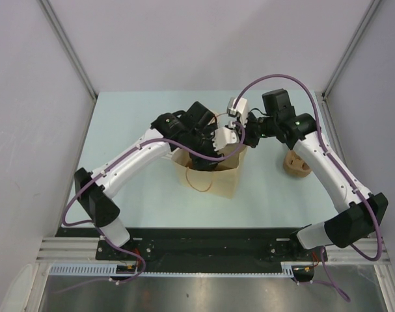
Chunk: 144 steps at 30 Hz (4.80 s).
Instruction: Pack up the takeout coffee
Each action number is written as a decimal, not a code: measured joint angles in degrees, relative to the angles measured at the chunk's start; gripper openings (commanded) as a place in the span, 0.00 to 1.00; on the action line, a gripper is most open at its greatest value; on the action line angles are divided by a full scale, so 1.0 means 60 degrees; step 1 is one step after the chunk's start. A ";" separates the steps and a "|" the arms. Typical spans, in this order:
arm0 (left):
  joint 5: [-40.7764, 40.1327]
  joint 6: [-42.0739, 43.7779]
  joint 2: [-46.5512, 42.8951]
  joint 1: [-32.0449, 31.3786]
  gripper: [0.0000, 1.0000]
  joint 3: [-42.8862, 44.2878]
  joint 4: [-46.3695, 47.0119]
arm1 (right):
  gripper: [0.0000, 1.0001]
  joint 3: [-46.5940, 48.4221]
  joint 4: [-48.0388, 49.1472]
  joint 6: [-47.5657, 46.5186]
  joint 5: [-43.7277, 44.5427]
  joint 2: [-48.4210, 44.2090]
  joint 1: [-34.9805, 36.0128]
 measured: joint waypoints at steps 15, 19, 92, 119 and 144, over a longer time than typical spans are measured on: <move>0.2324 -0.0138 0.1169 0.0412 0.69 0.4233 -0.3144 | 0.00 0.1271 -0.0251 -0.0124 -0.0535 0.0135 -0.0339; 0.2430 -0.0164 0.1144 0.0576 0.57 0.3880 -0.3096 | 0.00 0.1450 -0.0579 -0.0131 -0.0699 0.0463 -0.0335; 0.0168 0.1807 -0.3697 -0.1362 0.29 -0.7318 0.7435 | 0.00 -0.2393 0.1931 -0.0022 0.2750 -0.2779 0.2575; 0.0026 0.1967 -0.3854 -0.1989 0.26 -0.8684 0.9388 | 0.00 -0.3829 0.2379 -0.0525 0.3741 -0.4419 0.4105; -0.0521 0.1763 -0.4488 -0.2153 0.24 -0.8918 0.8870 | 0.53 -0.3118 0.0984 -0.1053 0.3625 -0.3938 0.3657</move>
